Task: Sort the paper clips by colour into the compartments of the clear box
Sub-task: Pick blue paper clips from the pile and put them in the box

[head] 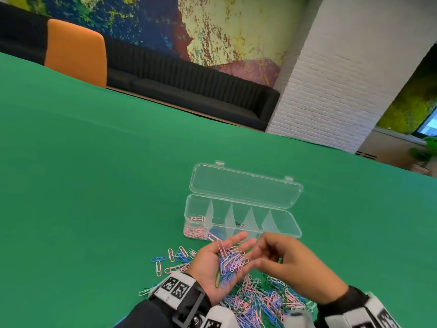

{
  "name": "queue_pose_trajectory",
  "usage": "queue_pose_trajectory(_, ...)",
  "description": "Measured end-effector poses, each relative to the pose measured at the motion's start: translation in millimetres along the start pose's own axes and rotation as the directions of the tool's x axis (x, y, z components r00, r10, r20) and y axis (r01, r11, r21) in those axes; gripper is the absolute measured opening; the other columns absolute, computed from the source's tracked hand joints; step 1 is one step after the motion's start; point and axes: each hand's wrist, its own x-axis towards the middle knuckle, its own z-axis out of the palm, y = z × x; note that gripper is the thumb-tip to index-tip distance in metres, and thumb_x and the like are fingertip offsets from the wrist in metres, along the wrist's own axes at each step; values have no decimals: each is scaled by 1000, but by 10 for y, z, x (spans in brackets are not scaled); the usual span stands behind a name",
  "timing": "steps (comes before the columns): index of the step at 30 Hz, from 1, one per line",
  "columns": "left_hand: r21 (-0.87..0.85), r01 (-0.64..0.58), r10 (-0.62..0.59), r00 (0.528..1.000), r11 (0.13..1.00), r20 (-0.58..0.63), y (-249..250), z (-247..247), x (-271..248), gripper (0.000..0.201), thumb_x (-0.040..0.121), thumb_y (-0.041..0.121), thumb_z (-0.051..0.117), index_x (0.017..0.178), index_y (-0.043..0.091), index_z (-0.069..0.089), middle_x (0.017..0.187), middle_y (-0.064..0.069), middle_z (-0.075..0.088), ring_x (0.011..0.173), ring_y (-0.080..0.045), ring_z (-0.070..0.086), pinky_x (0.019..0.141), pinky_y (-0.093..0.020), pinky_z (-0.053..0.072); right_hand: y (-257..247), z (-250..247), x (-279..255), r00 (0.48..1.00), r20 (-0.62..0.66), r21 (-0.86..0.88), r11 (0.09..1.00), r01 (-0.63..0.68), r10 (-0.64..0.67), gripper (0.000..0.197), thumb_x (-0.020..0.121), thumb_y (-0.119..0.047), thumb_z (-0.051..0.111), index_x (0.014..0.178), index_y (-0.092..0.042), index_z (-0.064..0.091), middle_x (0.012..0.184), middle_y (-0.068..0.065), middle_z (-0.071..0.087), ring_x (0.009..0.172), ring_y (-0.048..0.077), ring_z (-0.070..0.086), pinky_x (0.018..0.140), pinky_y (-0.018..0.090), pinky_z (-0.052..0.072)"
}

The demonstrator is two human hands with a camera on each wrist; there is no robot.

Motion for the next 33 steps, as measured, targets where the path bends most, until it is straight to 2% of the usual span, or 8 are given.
queue_pose_trajectory(6, 71, -11, 14, 999, 997, -43, 1, 22, -14, 39, 86, 17, 43, 117, 2, 62, 118, -21, 64, 112, -33, 58, 94, -45, 45, -135, 478, -6, 987, 85, -249, 956, 155, -138, 19, 78, -23, 64, 93, -29, 55, 72, -13, 48, 65, 2, 45, 66, 21, 43)
queue_pose_trajectory(11, 46, -11, 11, 1000, 999, -3, 6, 11, -19, 42, 82, 17, 43, 116, 3, 62, 119, -21, 63, 117, -33, 54, 96, -45, 41, -185, 543, 58, 970, 96, -385, 890, 245, -225, 21, 80, -23, 59, 101, -26, 55, 78, -19, 34, 67, -8, 35, 62, 10, 27)
queue_pose_trajectory(16, 14, -30, 31, 999, 999, -8, 3, 25, -12, 38, 93, 16, 34, 116, 2, 61, 118, -22, 64, 111, -35, 58, 87, -46, 44, -110, 534, 107, 934, 118, -426, 833, 354, -336, 11, 79, -28, 50, 89, -29, 47, 86, -12, 43, 74, 6, 34, 60, 10, 25)
queue_pose_trajectory(18, -2, -37, 37, 999, 999, 1, -1, 43, -14, 40, 84, 12, 39, 116, 1, 61, 118, -24, 63, 109, -36, 58, 89, -47, 44, -61, 513, 99, 927, 80, -420, 831, 365, -366, 18, 74, -37, 40, 86, -27, 50, 90, -5, 54, 79, 10, 43, 60, 23, 38)
queue_pose_trajectory(20, -34, -39, 39, 999, 999, 16, -2, 45, -8, 43, 79, 11, 41, 115, -1, 60, 120, -26, 61, 113, -37, 55, 98, -47, 40, -20, 466, 71, 926, -5, -387, 855, 347, -378, 16, 75, -35, 43, 86, -29, 52, 85, -10, 56, 75, 6, 48, 64, 26, 43)
queue_pose_trajectory(22, -53, -45, 46, 999, 998, 25, -1, 46, -7, 44, 80, 11, 41, 117, -3, 59, 122, -29, 58, 117, -38, 52, 101, -46, 37, 2, 406, 35, 919, -108, -301, 894, 332, -378, 10, 76, -30, 50, 85, -31, 51, 79, -11, 56, 67, -1, 48, 60, 12, 38)
queue_pose_trajectory(28, -75, -46, 50, 997, 996, 53, -10, 30, -2, 43, 82, 15, 40, 115, -4, 59, 122, -28, 59, 100, -40, 63, 78, -54, 49, 63, 172, -53, 946, -293, 294, 929, 226, -137, 17, 86, 0, 61, 79, -15, 60, 65, -3, 63, 55, 4, 52, 52, 16, 42)
queue_pose_trajectory(33, -57, 3, 2, 997, 998, 83, 3, 0, -6, 43, 81, 17, 42, 114, -4, 62, 120, -25, 61, 92, -40, 67, 79, -55, 47, 337, -309, 101, 848, -530, 280, 949, 148, 24, 15, 86, 6, 57, 79, -7, 57, 59, -2, 55, 48, 7, 49, 44, 18, 38)
